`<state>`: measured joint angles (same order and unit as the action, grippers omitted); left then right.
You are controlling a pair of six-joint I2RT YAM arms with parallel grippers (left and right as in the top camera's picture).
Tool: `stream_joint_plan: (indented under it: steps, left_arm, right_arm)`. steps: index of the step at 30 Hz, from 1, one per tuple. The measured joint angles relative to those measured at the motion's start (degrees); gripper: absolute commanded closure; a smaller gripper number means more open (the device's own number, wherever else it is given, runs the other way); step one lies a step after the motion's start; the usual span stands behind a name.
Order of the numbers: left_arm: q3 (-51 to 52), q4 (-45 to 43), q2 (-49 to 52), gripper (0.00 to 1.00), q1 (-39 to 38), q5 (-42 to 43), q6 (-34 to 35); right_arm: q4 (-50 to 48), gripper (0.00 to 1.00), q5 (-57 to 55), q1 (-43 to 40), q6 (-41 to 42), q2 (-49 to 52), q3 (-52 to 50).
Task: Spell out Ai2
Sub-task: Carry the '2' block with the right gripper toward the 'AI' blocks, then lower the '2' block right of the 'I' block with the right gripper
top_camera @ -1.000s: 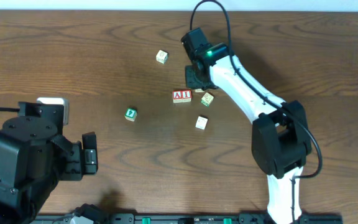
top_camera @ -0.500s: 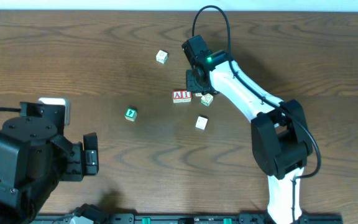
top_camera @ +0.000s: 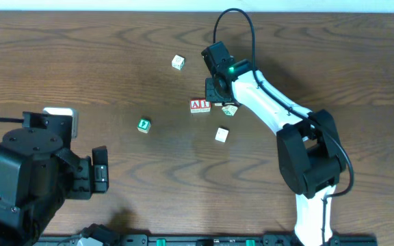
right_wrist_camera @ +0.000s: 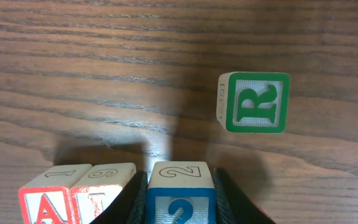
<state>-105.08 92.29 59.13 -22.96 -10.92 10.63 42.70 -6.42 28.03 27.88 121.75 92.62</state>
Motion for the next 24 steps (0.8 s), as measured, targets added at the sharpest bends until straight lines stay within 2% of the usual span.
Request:
stream_joint_plan:
  steps: [7, 24]
  left_arm:
    - [0.0, 0.0, 0.0, 0.04, 0.0, 0.0, 0.0]
    - [0.0, 0.0, 0.0, 0.04, 0.0, 0.0, 0.0]
  right_arm:
    - [0.0, 0.98, 0.0, 0.0, 0.0, 0.0, 0.0]
    - [8.0, 0.98, -3.8, -1.9, 0.9, 0.0, -0.2]
